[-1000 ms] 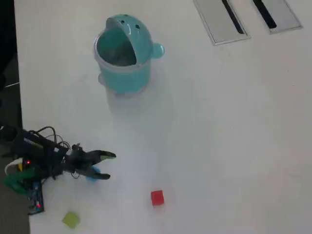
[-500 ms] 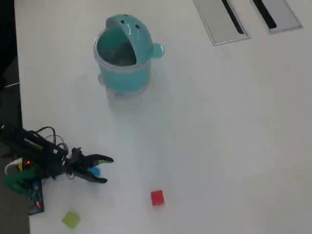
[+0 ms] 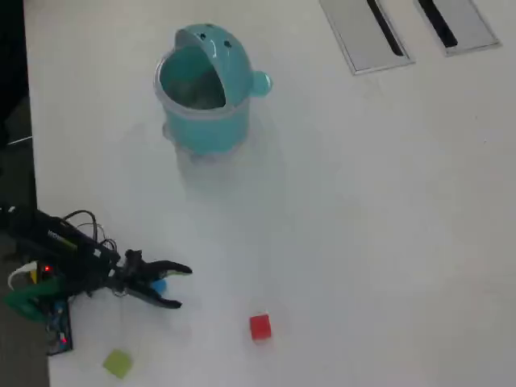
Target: Grasp RGB lego blocks and put them in the bin one by one.
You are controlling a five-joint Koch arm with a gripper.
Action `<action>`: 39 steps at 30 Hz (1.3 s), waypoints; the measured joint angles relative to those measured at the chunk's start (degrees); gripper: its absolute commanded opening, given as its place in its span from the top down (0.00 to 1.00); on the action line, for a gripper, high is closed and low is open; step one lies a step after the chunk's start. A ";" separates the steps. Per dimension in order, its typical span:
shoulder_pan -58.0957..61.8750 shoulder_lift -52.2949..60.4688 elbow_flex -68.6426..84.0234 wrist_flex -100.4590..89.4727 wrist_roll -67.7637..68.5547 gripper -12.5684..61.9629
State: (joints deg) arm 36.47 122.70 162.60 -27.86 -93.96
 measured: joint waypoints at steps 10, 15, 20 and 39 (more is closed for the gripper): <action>2.55 -18.11 -14.24 -1.32 1.32 0.38; 2.11 -20.13 -15.47 -1.32 1.32 0.38; 0.88 -25.05 -20.48 -1.32 1.41 0.38; 2.72 -54.93 -47.55 4.83 1.23 0.38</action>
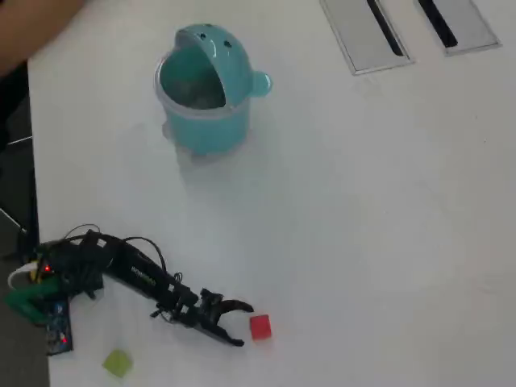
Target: Grasp RGB lego blocks and put them in the bin one by one.
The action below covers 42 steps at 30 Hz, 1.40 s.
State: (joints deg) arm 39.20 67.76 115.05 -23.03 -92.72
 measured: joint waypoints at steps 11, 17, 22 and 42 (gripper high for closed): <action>-0.35 -2.02 -0.09 0.00 0.00 0.37; -2.90 -2.46 -0.09 0.00 0.09 0.38; -4.04 -6.42 -3.78 0.00 0.00 0.38; -3.08 -20.21 -19.78 0.09 1.93 0.53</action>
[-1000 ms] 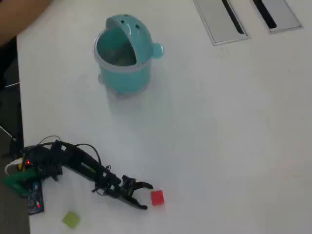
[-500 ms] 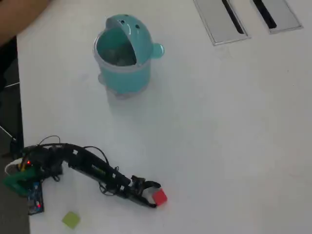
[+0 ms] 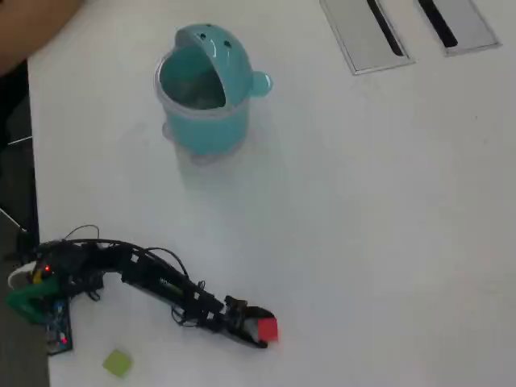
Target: Grasp RGB lego blocks and put them in the bin one by one.
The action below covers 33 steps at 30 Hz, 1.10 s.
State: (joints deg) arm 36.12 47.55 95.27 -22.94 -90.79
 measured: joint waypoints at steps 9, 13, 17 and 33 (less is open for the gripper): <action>0.09 -0.26 -0.70 -0.09 5.80 0.69; 0.35 0.62 -0.44 0.00 7.29 0.69; 0.18 4.57 4.22 0.18 8.96 0.69; -5.10 36.74 25.40 2.90 9.49 0.69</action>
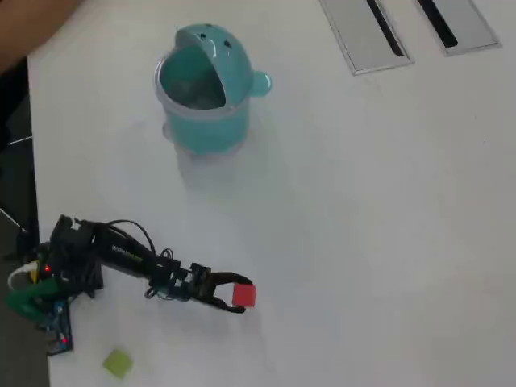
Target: Grasp RGB lego blocks and put them in the bin one by one.
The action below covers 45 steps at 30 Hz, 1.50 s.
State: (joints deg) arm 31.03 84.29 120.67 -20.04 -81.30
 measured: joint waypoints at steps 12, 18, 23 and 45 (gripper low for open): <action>-4.13 17.31 9.58 4.92 0.00 0.69; -5.89 20.57 11.78 4.92 0.00 0.69; -8.96 22.85 12.83 4.92 0.00 0.69; -22.68 38.94 16.96 11.95 -1.23 0.66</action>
State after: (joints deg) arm 8.35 123.22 137.64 -8.09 -82.53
